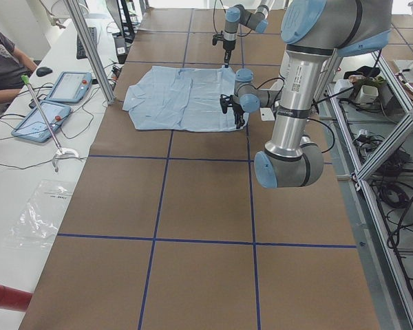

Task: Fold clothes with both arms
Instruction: 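Move the left gripper to the nearest hem corner while the right gripper holds the hem, then close both grippers on the hem corners nearest the robot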

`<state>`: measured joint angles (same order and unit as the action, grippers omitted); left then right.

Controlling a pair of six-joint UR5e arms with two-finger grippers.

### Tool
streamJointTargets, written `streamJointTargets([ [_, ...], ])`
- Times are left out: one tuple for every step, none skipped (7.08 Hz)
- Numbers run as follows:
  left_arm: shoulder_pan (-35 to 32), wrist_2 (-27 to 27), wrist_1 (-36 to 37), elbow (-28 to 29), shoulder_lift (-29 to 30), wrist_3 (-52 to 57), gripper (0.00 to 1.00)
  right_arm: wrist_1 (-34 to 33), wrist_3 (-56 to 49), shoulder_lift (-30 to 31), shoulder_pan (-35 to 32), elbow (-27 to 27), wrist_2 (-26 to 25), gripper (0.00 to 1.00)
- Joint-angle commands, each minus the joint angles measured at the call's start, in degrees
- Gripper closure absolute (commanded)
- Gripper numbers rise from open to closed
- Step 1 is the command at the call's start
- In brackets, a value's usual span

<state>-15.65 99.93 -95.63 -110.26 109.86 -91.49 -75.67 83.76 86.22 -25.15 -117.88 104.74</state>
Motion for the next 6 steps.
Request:
streamJointTargets([
  [0.0,0.0,0.0,0.2,-0.1,0.0,0.91,0.0,0.0,0.0,-0.3,-0.5,0.0,1.00],
  [0.0,0.0,0.1,0.2,0.0,0.0,1.00,0.0,0.0,-0.1,-0.7,-0.8,0.8,1.00],
  [-0.1,0.0,0.1,0.1,0.1,0.0,1.00,0.0,0.0,-0.2,-1.7,-0.9,2.0,1.00],
  [-0.3,0.0,0.1,-0.1,0.1,0.1,1.00,0.0,0.0,-0.3,-2.6,-0.8,2.7,1.00],
  [-1.0,0.1,0.1,-0.6,0.1,0.3,1.00,0.0,0.0,-0.4,-3.7,-0.8,3.6,1.00],
  [-1.9,0.1,0.2,-0.7,0.1,0.7,1.00,0.0,-0.2,-0.6,-4.8,-0.9,4.5,1.00],
])
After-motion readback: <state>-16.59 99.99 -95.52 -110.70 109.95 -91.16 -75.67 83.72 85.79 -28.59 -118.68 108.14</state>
